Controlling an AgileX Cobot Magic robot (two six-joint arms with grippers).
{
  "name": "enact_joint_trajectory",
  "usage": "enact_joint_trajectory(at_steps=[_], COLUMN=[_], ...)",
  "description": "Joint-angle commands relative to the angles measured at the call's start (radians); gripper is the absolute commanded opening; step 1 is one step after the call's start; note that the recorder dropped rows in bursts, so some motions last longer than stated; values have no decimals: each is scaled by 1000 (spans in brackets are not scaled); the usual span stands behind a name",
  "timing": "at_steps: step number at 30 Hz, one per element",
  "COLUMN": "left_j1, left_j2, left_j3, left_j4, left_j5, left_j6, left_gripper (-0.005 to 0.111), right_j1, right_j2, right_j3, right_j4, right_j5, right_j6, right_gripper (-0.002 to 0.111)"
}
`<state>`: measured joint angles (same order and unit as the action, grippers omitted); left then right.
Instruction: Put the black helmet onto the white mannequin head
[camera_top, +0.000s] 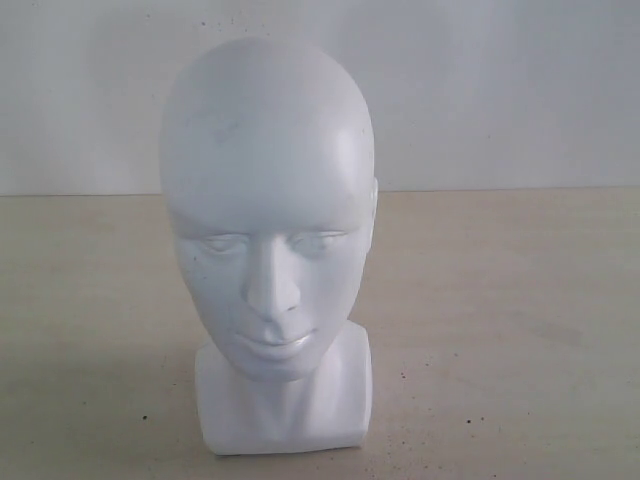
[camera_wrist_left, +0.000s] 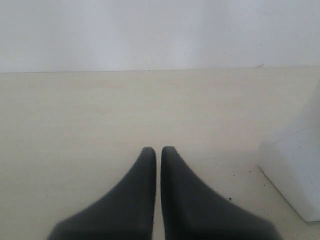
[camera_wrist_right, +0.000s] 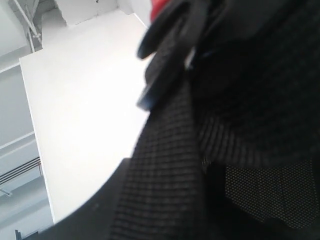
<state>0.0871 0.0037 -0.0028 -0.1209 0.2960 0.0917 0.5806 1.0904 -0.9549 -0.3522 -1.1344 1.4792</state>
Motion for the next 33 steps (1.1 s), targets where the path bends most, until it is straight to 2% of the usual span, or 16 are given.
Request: enact_joint_trajectory(at_steps=[1, 6, 14, 21, 33], left_j1=[-3, -3, -3, -3, -3], left_j2=[-4, -4, -4, -4, -4], left_j3=[3, 3, 3, 3, 3], left_j4=[-7, -7, -7, -7, -7], left_j5=[-1, -1, -1, -1, -1], left_j6=[-9, -9, -9, -9, -9], left_gripper=[5, 5, 5, 5, 5], right_j1=[-2, 11, 227, 375, 397], right_j2=[-7, 84, 250, 260, 338], right_j3=[-24, -55, -204, -243, -208], right_j4=[-47, -45, -49, -21, -73], right_j5=[-28, -87, -87, -87, -87], right_j6=[38, 88, -14, -175, -171], right_gripper=[0, 0, 0, 0, 0])
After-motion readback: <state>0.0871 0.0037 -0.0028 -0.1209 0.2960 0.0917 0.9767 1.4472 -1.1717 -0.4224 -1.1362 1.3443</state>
